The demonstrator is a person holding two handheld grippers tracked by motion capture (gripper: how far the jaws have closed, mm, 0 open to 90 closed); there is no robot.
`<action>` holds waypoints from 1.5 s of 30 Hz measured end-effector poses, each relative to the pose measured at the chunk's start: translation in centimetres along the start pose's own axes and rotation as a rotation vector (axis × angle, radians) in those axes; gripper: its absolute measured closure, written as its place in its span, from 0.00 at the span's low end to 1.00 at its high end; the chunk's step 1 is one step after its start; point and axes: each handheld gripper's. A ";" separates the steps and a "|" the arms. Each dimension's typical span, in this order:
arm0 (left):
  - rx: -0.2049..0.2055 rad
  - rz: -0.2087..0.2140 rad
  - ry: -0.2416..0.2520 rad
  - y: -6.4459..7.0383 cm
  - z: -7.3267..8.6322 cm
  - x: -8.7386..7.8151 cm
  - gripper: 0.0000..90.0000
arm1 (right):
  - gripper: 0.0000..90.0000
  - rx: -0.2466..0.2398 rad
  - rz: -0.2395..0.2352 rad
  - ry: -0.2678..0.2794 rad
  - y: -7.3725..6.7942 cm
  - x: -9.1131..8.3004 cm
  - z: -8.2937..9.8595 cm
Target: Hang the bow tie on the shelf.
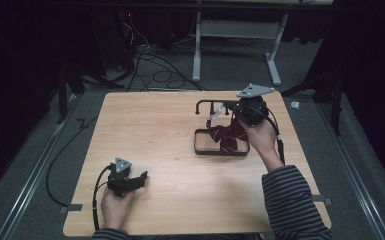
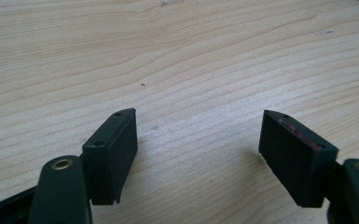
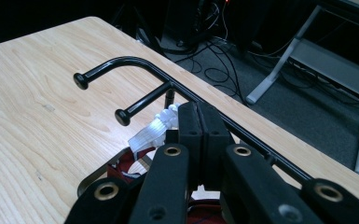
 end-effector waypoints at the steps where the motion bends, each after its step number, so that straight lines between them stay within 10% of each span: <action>1: -0.001 0.000 0.000 0.0 0.0 0.0 0.32 | 1.00 -0.003 -0.002 0.001 0.0 0.1 0.0; 45: -0.004 0.003 0.002 -0.1 0.0 0.0 0.32 | 1.00 0.011 0.056 -0.012 1.0 1.5 0.0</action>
Point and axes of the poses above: each handheld gripper's, and its own axes: x roughly forward along the jaws, z roughly out of its underside, y roughly to its right, and after that the axes turned 11 degrees about y, right-handed
